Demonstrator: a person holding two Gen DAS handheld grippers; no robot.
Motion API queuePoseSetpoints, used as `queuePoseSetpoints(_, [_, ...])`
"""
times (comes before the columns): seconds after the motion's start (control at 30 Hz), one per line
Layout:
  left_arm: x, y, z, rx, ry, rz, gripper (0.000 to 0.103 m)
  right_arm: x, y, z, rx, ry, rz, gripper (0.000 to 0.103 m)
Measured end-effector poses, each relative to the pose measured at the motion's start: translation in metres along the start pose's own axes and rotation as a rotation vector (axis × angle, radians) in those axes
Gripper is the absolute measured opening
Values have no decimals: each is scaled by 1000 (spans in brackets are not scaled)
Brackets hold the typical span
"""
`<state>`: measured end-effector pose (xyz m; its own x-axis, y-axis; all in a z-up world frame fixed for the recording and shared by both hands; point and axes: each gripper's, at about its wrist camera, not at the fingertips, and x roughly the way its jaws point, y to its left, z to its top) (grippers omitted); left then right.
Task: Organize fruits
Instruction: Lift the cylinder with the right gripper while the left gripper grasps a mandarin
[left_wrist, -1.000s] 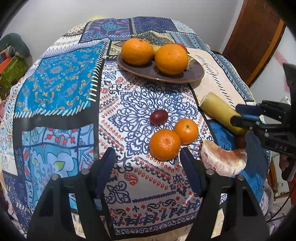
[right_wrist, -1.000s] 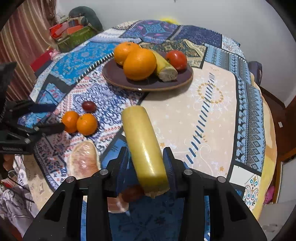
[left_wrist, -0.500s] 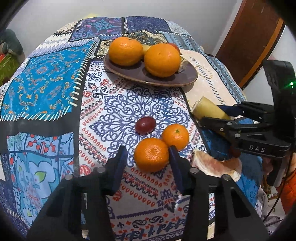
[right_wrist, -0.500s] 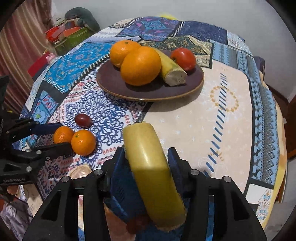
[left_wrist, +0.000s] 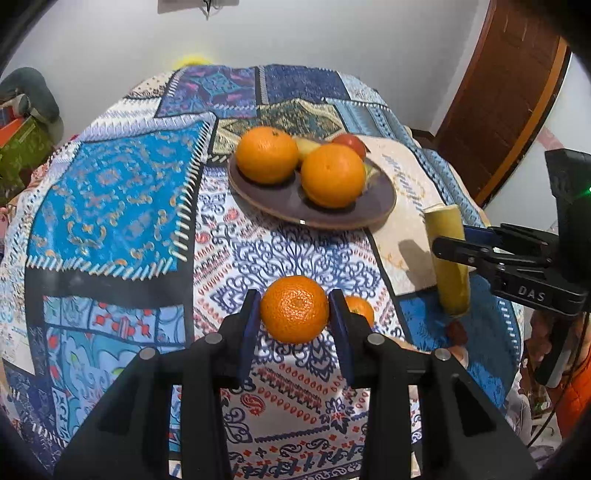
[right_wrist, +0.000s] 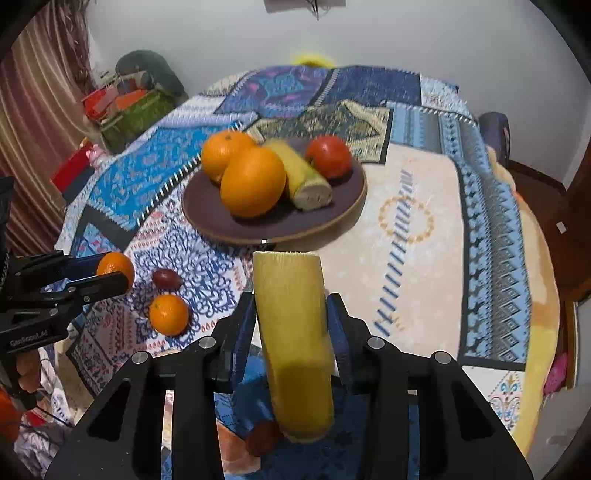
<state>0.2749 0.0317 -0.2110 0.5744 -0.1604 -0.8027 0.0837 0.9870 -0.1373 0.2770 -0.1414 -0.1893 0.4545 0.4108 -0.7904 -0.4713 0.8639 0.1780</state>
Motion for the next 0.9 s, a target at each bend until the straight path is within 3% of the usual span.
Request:
queuePoseSetpoints(0.3, [-12,0,20,-2,-61,11,37,-25,4,17,-12,-81,-4,34])
queuePoseSetpoints(0.9, [-5,1,61,24,-134,41,37,-35,7,54,-9,-170,22,34])
